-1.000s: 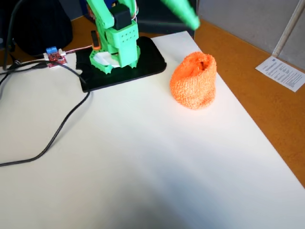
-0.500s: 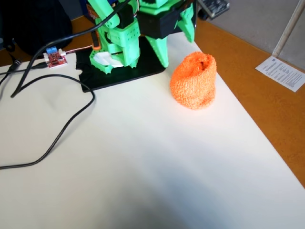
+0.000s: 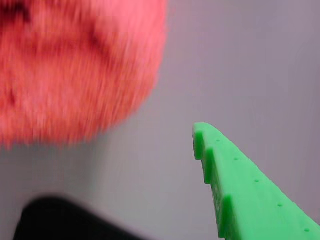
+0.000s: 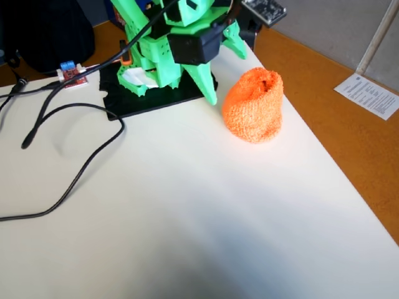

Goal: Remove orange objects from table

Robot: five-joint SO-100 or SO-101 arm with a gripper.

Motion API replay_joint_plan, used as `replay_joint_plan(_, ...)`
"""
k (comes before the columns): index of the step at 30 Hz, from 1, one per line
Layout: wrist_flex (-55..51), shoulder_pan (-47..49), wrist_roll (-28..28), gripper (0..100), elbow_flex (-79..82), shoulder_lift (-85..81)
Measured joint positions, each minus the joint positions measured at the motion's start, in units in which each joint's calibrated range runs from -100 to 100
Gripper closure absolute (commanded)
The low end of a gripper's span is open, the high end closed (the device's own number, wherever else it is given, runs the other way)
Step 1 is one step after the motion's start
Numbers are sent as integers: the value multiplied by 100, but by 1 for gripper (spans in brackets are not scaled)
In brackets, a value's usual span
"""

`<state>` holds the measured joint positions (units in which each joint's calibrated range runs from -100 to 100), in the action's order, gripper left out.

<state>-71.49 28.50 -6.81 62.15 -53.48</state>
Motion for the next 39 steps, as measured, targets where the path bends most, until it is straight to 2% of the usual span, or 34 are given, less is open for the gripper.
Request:
replay_joint_plan(3,705,-57,-34,51,-131,438)
replay_joint_plan(8,1093,33,-44,51,-131,1107)
replay_joint_plan(15,2146,385,298,51,159,1455)
replay_joint_plan(22,2385,476,342,55,731,1938)
replay_joint_plan(24,2454,443,303,62,1002,1982)
replay_joint_plan(27,2583,344,293,93,1265,2000)
replay_joint_plan(28,2623,328,293,97,1265,2000)
replay_joint_plan(39,3169,180,430,100,1208,1920)
